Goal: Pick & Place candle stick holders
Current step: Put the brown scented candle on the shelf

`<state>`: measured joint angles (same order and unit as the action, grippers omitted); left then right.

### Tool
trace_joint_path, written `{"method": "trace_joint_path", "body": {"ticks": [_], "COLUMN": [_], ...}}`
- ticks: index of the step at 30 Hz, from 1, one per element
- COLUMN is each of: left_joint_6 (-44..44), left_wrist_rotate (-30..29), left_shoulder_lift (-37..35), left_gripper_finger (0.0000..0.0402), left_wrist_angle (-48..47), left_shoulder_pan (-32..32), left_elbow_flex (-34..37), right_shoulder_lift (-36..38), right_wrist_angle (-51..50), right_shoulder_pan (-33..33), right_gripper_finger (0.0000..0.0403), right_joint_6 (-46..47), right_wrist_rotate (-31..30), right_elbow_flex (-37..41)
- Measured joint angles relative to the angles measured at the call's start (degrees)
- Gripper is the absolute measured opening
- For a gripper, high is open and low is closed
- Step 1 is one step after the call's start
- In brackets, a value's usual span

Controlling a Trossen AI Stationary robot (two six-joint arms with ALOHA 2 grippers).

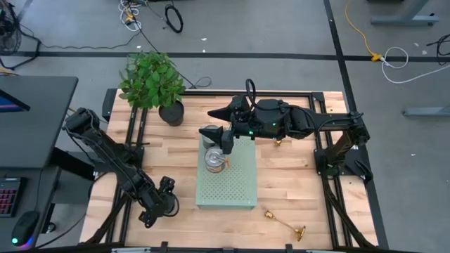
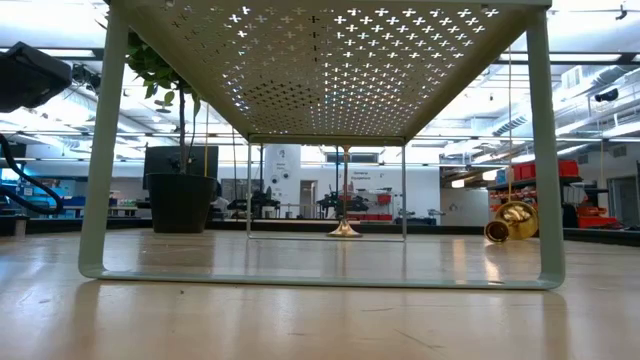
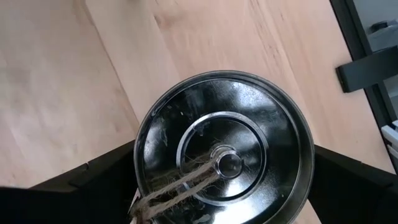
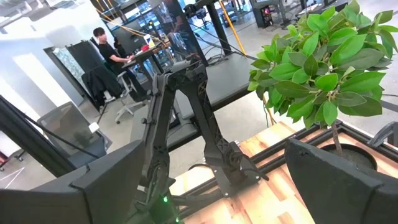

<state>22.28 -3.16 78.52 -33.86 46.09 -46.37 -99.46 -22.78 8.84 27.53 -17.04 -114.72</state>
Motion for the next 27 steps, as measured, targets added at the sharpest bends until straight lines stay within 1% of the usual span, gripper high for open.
{"method": "trace_joint_path", "body": {"ticks": [8,15,21,27], "left_joint_6": [-1.9,-2.2,-1.6,1.9], "left_wrist_rotate": [0.3,0.2,-1.6,-1.7], "left_shoulder_lift": [-0.1,-0.3,-4.7,-10.6], "left_gripper_finger": [0.0383,0.0382,0.0382,0.0382], "left_wrist_angle": [1.0,2.6,2.3,2.4], "left_shoulder_pan": [-0.7,-1.1,-1.1,-1.8], "left_elbow_flex": [0.0,0.0,-0.1,-0.1], "right_shoulder_lift": [0.0,0.0,0.0,0.0], "right_wrist_angle": [0.0,0.0,0.0,0.0], "right_shoulder_pan": [0.0,0.0,0.0,0.0], "right_gripper_finger": [0.0388,0.0388,0.0388,0.0388], "right_joint_6": [0.0,0.0,0.0,0.0], "right_wrist_rotate": [0.0,0.0,0.0,0.0], "right_elbow_flex": [0.0,0.0,0.0,0.0]}}
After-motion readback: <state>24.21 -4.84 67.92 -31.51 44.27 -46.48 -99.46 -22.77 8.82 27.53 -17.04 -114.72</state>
